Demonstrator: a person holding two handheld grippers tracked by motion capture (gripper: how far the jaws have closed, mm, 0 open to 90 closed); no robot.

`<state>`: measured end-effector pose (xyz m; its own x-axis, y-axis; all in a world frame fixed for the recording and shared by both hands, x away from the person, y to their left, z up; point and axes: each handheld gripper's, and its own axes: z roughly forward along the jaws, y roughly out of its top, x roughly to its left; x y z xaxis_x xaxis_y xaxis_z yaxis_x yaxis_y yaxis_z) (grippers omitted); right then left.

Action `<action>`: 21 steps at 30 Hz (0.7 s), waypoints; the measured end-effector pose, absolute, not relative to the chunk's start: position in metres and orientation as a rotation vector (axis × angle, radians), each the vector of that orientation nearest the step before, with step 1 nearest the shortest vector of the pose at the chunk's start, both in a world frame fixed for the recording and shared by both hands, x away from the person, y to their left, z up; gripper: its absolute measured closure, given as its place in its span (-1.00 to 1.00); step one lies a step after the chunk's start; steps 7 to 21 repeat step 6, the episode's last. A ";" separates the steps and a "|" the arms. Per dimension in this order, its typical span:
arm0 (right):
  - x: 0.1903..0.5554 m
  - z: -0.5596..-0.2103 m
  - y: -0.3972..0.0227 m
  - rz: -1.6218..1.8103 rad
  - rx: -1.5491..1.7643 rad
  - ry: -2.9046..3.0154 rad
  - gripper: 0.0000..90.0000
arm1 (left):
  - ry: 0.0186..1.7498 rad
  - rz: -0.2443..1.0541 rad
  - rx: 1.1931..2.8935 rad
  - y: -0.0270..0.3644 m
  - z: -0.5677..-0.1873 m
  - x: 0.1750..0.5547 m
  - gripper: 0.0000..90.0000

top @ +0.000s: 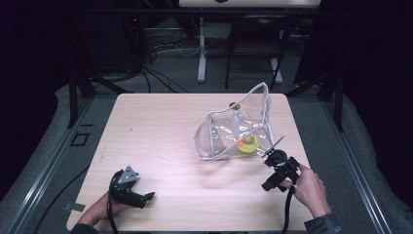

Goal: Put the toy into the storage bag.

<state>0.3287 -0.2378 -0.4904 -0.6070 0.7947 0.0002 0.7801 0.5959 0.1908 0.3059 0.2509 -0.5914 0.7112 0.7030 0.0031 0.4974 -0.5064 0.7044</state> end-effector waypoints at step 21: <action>0.324 -0.506 -0.239 0.170 1.332 2.752 -0.76 | 0.902 0.377 2.219 0.251 -0.591 0.307 -1.00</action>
